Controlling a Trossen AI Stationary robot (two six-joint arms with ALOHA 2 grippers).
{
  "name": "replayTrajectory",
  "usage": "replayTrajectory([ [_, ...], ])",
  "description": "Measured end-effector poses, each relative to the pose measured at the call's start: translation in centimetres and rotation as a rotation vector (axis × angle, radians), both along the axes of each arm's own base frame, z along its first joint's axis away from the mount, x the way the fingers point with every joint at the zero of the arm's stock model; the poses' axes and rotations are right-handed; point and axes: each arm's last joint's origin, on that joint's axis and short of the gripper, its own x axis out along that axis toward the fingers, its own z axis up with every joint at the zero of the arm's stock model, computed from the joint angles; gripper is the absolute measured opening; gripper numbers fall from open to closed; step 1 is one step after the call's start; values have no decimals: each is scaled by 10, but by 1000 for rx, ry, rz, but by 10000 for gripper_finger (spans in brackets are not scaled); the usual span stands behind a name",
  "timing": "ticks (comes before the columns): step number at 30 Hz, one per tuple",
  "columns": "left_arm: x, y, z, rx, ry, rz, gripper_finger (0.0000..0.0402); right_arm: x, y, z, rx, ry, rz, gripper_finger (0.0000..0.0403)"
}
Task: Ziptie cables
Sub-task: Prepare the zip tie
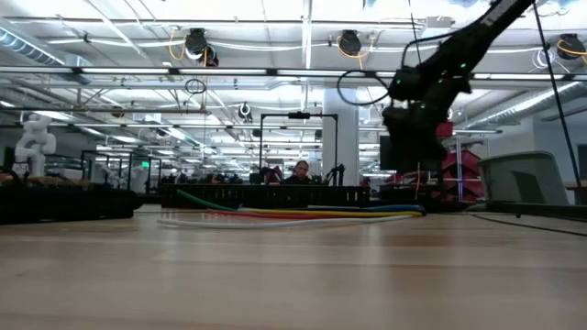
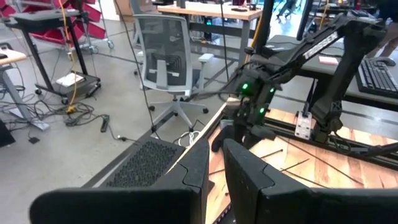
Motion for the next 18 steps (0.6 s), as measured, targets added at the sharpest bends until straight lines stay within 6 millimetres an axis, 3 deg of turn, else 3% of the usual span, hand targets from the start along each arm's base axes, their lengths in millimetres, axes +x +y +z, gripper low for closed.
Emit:
replayTrajectory([
  [4, -3, -2, 2, 7, -9, 5, 48, 15, -11, -24, 195, -47, 76, 192],
  [13, -11, -8, 4, 18, -23, 11, 48, 9, -28, -51, 249, -2, 91, 192],
  [18, -14, -9, 5, 22, -31, 16, 48, 17, -27, -68, 361, -62, 113, 192],
])
